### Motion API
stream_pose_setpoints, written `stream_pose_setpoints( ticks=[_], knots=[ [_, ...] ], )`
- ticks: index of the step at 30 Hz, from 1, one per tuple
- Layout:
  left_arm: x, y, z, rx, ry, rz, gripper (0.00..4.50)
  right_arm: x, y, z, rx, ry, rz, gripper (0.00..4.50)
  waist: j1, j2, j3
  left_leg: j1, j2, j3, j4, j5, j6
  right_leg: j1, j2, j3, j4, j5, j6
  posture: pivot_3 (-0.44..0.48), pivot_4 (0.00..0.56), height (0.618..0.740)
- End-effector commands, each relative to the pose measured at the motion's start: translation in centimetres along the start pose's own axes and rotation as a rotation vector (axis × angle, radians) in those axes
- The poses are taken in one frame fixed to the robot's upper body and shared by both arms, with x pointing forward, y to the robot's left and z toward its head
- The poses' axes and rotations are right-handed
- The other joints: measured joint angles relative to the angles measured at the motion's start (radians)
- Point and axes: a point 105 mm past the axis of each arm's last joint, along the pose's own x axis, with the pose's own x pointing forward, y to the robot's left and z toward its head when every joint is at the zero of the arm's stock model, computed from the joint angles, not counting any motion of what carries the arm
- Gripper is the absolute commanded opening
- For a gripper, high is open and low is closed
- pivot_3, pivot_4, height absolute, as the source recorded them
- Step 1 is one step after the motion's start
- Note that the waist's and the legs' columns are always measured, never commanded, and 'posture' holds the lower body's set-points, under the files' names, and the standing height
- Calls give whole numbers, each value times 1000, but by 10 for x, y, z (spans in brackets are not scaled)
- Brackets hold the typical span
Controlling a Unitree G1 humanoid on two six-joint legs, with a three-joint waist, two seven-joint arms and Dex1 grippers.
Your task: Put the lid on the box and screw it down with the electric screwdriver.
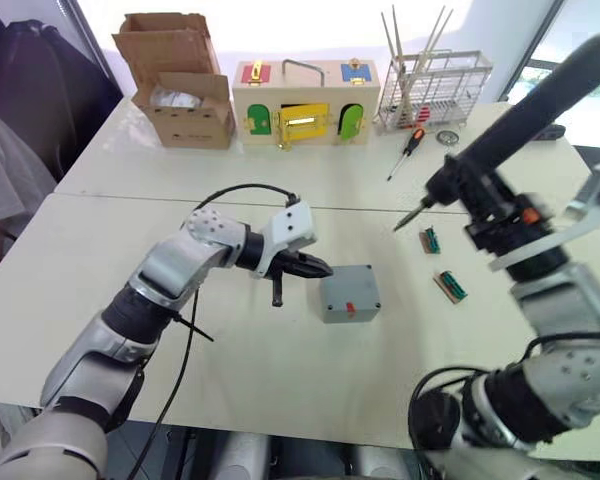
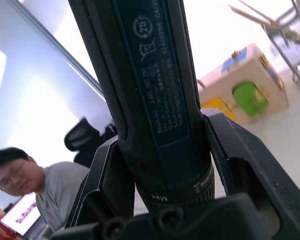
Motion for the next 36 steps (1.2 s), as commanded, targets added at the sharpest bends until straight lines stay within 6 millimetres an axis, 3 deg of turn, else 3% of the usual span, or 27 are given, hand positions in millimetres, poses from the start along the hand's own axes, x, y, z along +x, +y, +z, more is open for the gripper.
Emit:
stream_pose_setpoints(
  ticks=[1, 7, 18, 29, 36],
  knots=[
    [3, 0, 10, 59, -2, -10, 0, 1, 25, 8, -113, -78, 100, 1847, -9, 0, 0, 0, 0, 0, 0, 0, 0, 0, 0, 0, 0, 0, 0, 0, 150, 739],
    [11, -4, 10, 66, 28, -45, 0, 2, 21, -10, -142, -46, 112, 1847, -22, 0, 0, 1, 1, 0, -1, 0, 0, 0, 1, 0, 0, 0, 0, 0, 150, 739],
    [12, -10, -12, 54, 115, -70, 0, 10, 30, -39, -147, -8, 146, 1847, -17, 0, 0, 2, 2, 0, 0, 0, 0, 2, 1, 0, -1, 0, 0, 0, 150, 739],
    [13, -15, -8, 44, 99, -72, 0, 6, 13, -37, -181, -16, 98, 1847, -16, 0, 0, 3, 2, -1, 0, 0, 0, 3, 1, -1, -1, 0, 0, 0, 150, 739],
    [14, -15, -8, 44, 96, -71, 0, 7, 15, -43, -178, 9, 105, 1847, -17, 0, 0, 4, 2, -1, 0, 0, 1, 4, 1, -1, -1, 0, 0, 0, 150, 739]
  ],
)
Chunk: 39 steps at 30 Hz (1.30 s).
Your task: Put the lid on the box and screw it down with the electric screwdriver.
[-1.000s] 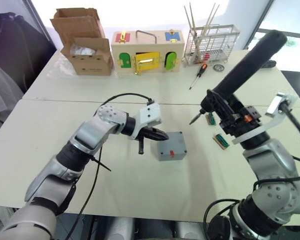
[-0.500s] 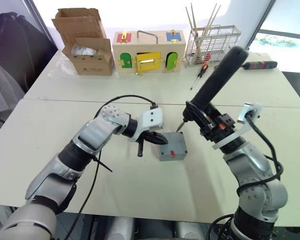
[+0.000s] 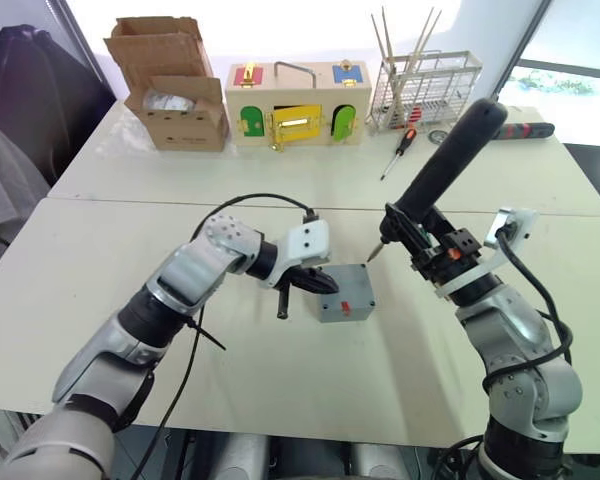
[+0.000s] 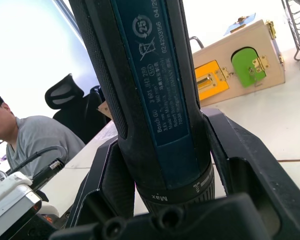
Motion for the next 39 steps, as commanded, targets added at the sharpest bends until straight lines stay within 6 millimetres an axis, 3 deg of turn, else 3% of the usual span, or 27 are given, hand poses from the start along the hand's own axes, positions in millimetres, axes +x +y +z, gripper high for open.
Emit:
stream_pose_setpoints(
  ticks=[1, 8, 19, 39],
  knots=[
    [0, -1, -3, -4, 7, 4, 0, 2, 12, 12, -14, -61, 44, 1847, -1, 0, 0, 0, 0, 0, 0, 0, 0, 0, 0, 0, 0, 0, 0, 0, 150, 739],
    [-1, 0, -4, -3, 11, 9, 0, 3, 13, 8, -13, -55, 33, 1847, -2, 0, 0, 0, 0, 0, 0, 0, 0, 0, 0, 0, 0, 0, 0, 0, 150, 739],
    [1, -1, -4, 7, 9, 8, 0, 6, 10, 24, -23, -103, 32, 1847, 0, 0, 0, 0, 0, 0, 0, 0, 0, 0, 0, 0, 0, 0, 0, 0, 150, 739],
    [0, -1, -3, 9, 7, 14, 0, 3, 7, 12, -17, -64, 21, 1847, 0, 0, 0, 0, 0, 0, 0, 0, 0, 0, 0, 0, 0, 0, 0, 0, 150, 739]
  ],
)
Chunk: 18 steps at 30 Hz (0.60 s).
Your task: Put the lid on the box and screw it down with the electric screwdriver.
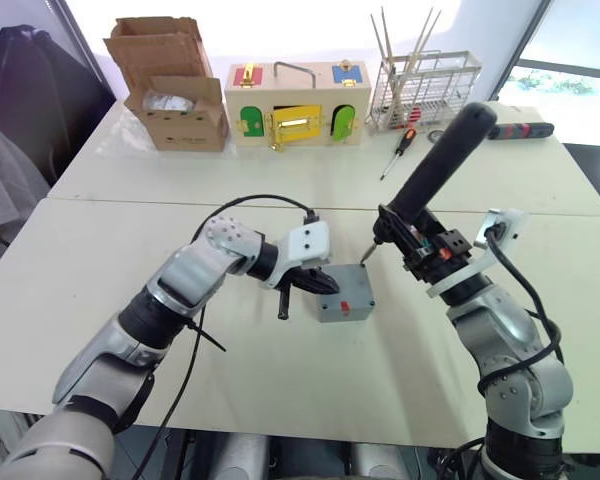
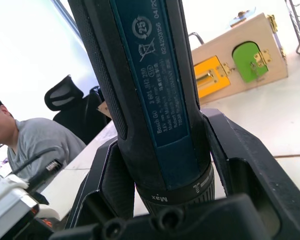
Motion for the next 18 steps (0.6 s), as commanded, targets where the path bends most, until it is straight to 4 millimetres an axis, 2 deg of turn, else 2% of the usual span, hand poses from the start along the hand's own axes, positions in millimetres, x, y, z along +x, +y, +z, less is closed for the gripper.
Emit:
stream_pose_setpoints(
  ticks=[1, 9, 18],
  knots=[
    [-1, -1, -3, -3, 14, 9, 0, -1, 5, 18, -35, -71, 32, 1847, 0, 0, 0, 0, 0, 0, 0, 0, 0, 0, 0, 0, 0, 0, 0, 0, 150, 739],
    [0, 0, -2, -1, 10, 12, 0, -2, 3, 17, -43, -65, 28, 1847, 0, 0, 0, 0, 0, 0, 0, 0, 0, 0, 0, 0, 0, 0, 0, 0, 150, 739],
    [1, 1, -2, 1, 8, 9, 0, 2, 5, 30, -41, -111, 26, 1847, 0, 0, 0, 0, 0, 0, 0, 0, 0, 0, 0, 0, 0, 0, 0, 0, 150, 739]
  ],
)
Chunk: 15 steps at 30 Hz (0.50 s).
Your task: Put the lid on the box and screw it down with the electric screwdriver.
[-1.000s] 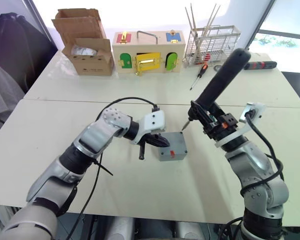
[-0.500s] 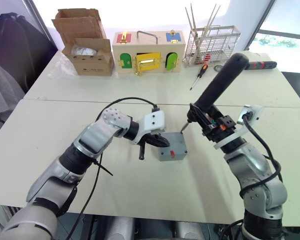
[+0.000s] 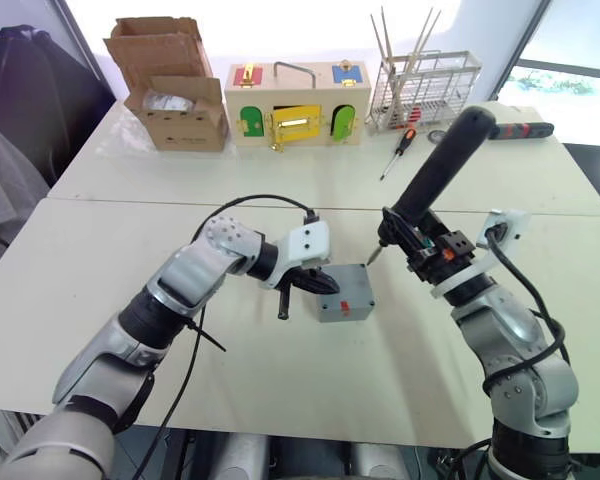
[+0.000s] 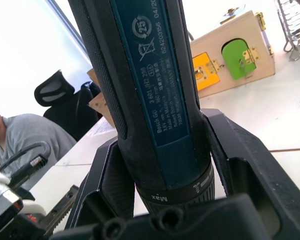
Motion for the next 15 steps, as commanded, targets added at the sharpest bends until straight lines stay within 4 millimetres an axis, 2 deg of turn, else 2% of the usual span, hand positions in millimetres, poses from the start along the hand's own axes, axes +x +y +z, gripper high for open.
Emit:
stream_pose_setpoints(
  ticks=[1, 15],
  knots=[
    [1, 1, -2, 1, 9, 8, 0, 1, 10, 27, -29, -109, 45, 1847, 0, 0, 0, 0, 0, 0, 0, 0, 0, 0, 0, 0, 0, 0, 0, 0, 150, 739],
    [3, 1, -2, 7, 9, 5, 0, -3, 11, 25, -26, -86, 57, 1847, 1, 0, 0, 0, 0, 0, 0, 0, 0, 0, 0, 0, 0, 0, 0, 0, 150, 739]
  ],
)
